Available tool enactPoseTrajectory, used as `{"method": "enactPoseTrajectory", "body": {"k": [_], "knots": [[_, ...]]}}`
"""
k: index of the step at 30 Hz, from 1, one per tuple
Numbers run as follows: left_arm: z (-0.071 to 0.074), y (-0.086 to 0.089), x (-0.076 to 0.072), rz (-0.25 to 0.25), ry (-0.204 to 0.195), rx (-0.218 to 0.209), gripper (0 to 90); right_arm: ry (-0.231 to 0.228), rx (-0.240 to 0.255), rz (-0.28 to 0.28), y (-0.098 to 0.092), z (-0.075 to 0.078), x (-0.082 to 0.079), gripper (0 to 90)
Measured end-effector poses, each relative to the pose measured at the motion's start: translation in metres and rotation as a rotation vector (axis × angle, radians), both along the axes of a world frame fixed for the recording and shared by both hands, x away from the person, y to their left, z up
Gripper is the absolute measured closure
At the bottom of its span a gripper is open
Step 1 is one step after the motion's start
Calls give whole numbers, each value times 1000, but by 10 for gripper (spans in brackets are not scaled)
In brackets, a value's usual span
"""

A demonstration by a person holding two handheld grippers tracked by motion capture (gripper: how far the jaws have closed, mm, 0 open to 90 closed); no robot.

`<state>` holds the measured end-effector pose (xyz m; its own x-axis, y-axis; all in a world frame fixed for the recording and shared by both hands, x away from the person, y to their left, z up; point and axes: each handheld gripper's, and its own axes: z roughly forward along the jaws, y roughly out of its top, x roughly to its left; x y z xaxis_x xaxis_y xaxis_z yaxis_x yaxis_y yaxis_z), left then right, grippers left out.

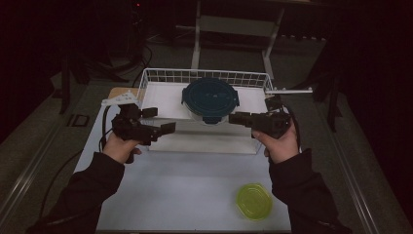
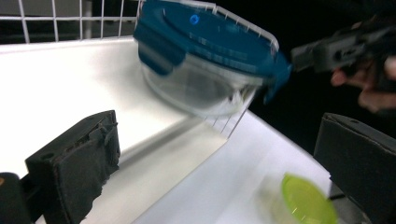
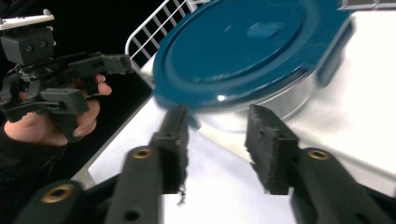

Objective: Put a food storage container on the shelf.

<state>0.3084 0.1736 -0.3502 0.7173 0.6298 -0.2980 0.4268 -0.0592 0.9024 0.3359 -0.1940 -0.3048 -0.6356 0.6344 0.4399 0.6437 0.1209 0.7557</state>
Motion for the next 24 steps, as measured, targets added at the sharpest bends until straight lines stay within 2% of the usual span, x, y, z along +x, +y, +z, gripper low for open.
{"method": "enactPoseTrajectory", "body": {"k": [1,2,3,4,7,9,10,11,14,16,19,21,24], "knots": [[-3,0,-4,-3,-12,-6,0,-2,-11,10,5,-3,-4,661],[-6,0,-7,-13,-2,4,0,-2,-11,10,5,-3,-4,661],[-13,1,-15,-10,-18,30,0,5,-13,24,9,-6,-9,709],[-13,1,-15,-10,-18,30,0,5,-13,24,9,-6,-9,709],[-22,2,-26,-15,-18,60,0,6,-29,68,19,-12,-13,865],[-27,3,-33,-36,-10,64,0,13,-28,76,21,-13,-13,892],[-30,4,-37,-35,-10,59,0,20,-25,80,23,-15,-13,898],[-35,3,-44,-28,-14,78,0,30,-28,93,27,-18,-12,900],[-40,3,-50,-25,-15,89,0,34,-31,97,33,-20,-11,900],[-47,3,-57,-17,-25,78,0,34,-40,100,38,-20,-10,900],[-58,4,-67,-9,-24,68,0,32,-39,79,45,-18,-3,900],[-65,4,-73,-12,-10,75,0,39,-34,81,45,-18,-1,900],[-75,4,-79,-5,-14,89,0,32,-40,69,48,-17,3,900]]}}
